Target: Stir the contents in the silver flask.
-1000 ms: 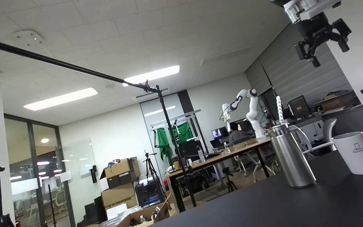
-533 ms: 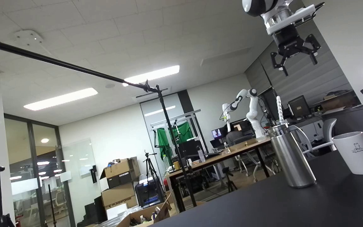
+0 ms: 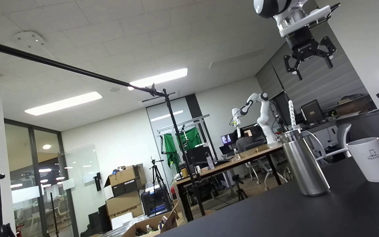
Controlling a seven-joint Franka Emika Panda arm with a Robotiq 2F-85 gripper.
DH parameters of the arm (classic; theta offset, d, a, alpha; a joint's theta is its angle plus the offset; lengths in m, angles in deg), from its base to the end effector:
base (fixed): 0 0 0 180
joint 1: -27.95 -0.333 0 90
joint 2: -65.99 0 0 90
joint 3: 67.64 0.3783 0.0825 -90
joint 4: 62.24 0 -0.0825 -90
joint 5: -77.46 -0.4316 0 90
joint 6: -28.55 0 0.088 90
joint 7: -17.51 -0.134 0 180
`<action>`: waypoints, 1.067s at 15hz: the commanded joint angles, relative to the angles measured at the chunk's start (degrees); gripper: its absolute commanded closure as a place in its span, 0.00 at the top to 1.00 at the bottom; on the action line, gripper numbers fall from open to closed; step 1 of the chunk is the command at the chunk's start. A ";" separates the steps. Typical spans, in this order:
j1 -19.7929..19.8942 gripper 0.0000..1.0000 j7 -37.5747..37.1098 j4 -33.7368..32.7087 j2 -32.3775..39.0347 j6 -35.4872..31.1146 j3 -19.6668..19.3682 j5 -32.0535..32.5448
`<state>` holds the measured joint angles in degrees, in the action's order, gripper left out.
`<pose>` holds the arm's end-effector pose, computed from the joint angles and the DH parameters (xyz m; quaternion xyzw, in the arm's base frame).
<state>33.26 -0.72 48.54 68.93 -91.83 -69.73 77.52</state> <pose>0.6278 -0.0813 0.4856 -0.9735 0.2211 -0.0580 0.0041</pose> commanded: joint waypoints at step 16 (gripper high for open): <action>-5.10 1.00 -17.08 -15.55 16.54 -1.87 -0.81 -12.80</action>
<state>29.32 -14.36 34.93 84.38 -92.53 -69.65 64.97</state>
